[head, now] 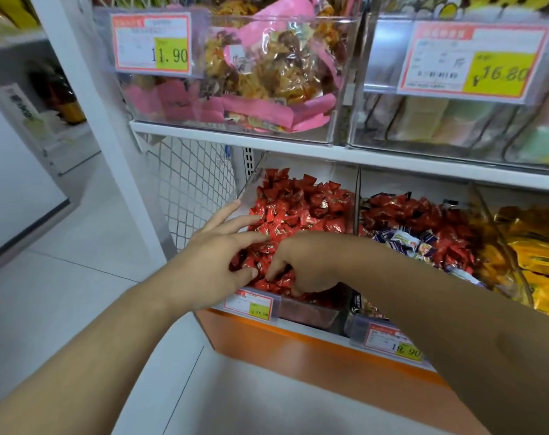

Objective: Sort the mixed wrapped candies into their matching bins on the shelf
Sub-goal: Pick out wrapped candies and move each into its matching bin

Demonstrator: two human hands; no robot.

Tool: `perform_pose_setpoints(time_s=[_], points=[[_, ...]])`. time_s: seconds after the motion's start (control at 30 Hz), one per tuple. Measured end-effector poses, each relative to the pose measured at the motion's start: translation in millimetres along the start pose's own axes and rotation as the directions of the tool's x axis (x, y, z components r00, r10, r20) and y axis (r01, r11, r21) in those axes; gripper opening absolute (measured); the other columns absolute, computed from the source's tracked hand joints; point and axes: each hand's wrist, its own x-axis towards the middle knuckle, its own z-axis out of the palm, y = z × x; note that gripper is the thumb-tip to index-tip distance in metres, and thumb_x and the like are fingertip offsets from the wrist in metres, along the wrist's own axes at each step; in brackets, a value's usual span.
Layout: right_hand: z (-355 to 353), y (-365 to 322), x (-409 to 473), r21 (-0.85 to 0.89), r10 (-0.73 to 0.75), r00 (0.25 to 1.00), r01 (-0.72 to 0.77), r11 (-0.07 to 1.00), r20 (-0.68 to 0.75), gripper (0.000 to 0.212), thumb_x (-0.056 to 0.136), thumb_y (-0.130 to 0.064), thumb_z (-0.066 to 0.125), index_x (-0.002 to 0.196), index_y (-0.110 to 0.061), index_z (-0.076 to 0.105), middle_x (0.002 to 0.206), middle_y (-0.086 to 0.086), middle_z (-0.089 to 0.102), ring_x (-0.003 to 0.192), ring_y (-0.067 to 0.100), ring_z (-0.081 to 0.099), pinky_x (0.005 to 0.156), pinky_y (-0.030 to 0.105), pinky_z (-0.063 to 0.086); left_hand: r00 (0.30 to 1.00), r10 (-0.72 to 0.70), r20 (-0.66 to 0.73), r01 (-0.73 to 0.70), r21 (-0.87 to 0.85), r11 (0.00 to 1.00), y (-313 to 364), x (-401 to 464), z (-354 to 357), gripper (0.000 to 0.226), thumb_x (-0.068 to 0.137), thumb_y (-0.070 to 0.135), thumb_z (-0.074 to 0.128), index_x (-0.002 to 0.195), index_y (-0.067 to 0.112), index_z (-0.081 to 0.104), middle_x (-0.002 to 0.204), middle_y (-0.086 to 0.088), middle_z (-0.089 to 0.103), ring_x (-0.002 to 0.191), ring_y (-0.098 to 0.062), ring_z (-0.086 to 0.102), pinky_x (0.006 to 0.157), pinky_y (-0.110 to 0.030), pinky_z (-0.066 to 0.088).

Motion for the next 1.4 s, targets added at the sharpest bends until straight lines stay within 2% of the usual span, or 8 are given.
perform_pose_setpoints(time_s=[0.1,0.37,0.57,0.77,0.97,1.2,1.3,1.4], points=[[-7,6,5,-0.044,0.066,0.997,-0.064,0.997,0.044,0.067,0.091,-0.015,0.071,0.144,-0.051,0.052,0.148,-0.01,0.054,0.125,0.02,0.054,0.099,0.031,0.048,1.0,0.001,0.007,-0.001,0.022,1.0,0,1,3,0.057,0.09,0.038,0.075,0.144,0.039,0.055,0.161,0.025,0.03,0.154,0.002,-0.014,0.129,-0.042,0.014],[-21,13,6,-0.168,0.178,0.983,-0.169,0.971,0.042,0.073,0.093,-0.023,0.074,0.154,-0.047,0.04,0.16,-0.003,0.04,0.139,0.026,0.044,0.103,0.035,0.042,1.0,-0.011,0.027,0.01,0.029,1.0,-2,1,2,0.053,0.092,0.041,0.072,0.143,0.039,0.056,0.159,0.026,0.033,0.153,0.002,-0.018,0.128,-0.046,0.015],[-35,16,-6,-0.01,0.097,0.993,-0.098,0.995,-0.063,0.059,0.091,-0.006,0.064,0.135,-0.046,0.064,0.143,-0.013,0.059,0.107,0.008,0.051,0.091,0.026,0.044,1.0,-0.005,0.031,0.004,0.019,1.0,-2,3,4,0.053,0.091,0.041,0.072,0.142,0.04,0.057,0.158,0.026,0.035,0.153,0.0,-0.02,0.128,-0.046,0.016],[-25,-1,-2,0.174,0.032,0.995,-0.016,0.985,-0.089,0.042,0.092,-0.006,0.062,0.119,-0.036,0.076,0.117,-0.017,0.073,0.111,0.007,0.064,0.1,0.032,0.054,0.999,0.008,0.035,-0.008,0.011,1.0,-4,3,5,0.054,0.091,0.04,0.072,0.142,0.038,0.056,0.154,0.028,0.04,0.153,-0.002,-0.02,0.128,-0.045,0.016],[1,5,18,0.061,0.078,0.995,-0.082,0.995,0.063,0.058,0.091,-0.024,0.075,0.142,-0.044,0.058,0.141,-0.012,0.06,0.124,0.017,0.056,0.103,0.031,0.047,0.999,-0.024,0.037,0.024,0.008,1.0,-2,4,4,0.062,0.092,0.039,0.073,0.149,0.029,0.052,0.156,0.025,0.038,0.151,0.003,-0.022,0.128,-0.04,0.016],[-10,13,13,-0.039,0.15,0.988,-0.149,0.988,0.024,0.067,0.094,-0.025,0.071,0.152,-0.047,0.044,0.155,-0.005,0.045,0.136,0.024,0.046,0.107,0.035,0.042,0.999,-0.028,0.045,0.028,-0.005,1.0,-2,3,4,0.057,0.092,0.04,0.073,0.145,0.031,0.054,0.156,0.026,0.038,0.15,0.004,-0.023,0.129,-0.04,0.014],[-14,12,11,-0.027,0.163,0.987,-0.163,0.986,-0.013,0.068,0.096,-0.014,0.064,0.152,-0.048,0.043,0.156,-0.006,0.045,0.136,0.023,0.047,0.106,0.032,0.042,0.999,-0.026,0.046,0.027,-0.013,1.0,-1,3,3,0.058,0.092,0.04,0.072,0.146,0.032,0.054,0.155,0.025,0.039,0.15,0.005,-0.024,0.129,-0.04,0.014],[-23,10,4,-0.055,0.148,0.988,-0.15,0.987,-0.039,0.065,0.095,-0.008,0.059,0.146,-0.048,0.052,0.151,-0.008,0.051,0.127,0.019,0.05,0.095,0.028,0.044,0.998,-0.024,0.052,0.025,-0.02,0.999,1,2,1,0.059,0.092,0.039,0.073,0.147,0.032,0.052,0.156,0.025,0.037,0.149,0.006,-0.024,0.129,-0.038,0.012]])
